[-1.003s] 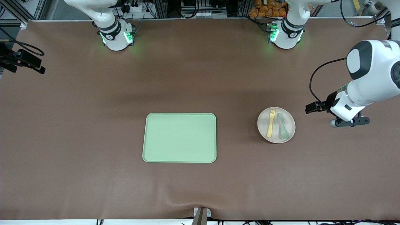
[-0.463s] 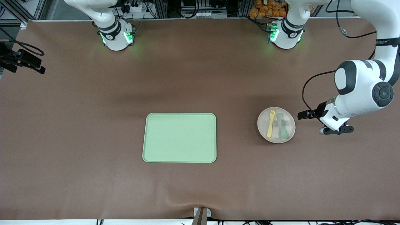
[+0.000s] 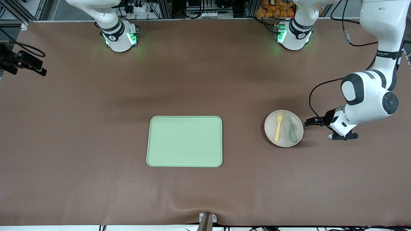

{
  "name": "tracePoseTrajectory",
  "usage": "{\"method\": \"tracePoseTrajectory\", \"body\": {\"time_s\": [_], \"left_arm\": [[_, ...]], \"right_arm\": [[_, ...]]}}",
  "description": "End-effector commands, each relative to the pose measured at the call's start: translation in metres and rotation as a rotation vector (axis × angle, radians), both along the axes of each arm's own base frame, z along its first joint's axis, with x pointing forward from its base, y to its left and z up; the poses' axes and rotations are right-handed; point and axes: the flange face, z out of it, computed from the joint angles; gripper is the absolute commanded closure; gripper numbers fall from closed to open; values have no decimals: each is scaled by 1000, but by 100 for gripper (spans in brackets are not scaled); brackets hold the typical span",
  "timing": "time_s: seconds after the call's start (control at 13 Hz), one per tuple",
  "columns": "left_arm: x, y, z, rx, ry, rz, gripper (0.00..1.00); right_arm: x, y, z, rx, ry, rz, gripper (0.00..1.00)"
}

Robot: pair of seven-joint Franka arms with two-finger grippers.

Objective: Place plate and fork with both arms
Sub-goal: 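Move the left gripper down toward the rim of the white plate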

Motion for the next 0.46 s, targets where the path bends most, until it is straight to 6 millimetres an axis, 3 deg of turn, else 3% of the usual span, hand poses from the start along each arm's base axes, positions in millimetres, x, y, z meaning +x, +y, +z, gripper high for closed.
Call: {"method": "tracePoseTrajectory", "body": {"time_s": [0.0,0.23,0.39], "left_arm": [[0,-4,-15,0,-25,3,22],[1,-8,-33,10,-41,4,31],[2,-15,-37,-18,-36,23,32]], "right_arm": [[-6,-1,5,12,-8,10,0],[-5,-2,4,12,-7,8,0],[-5,-2,5,12,-10,8,0]]}}
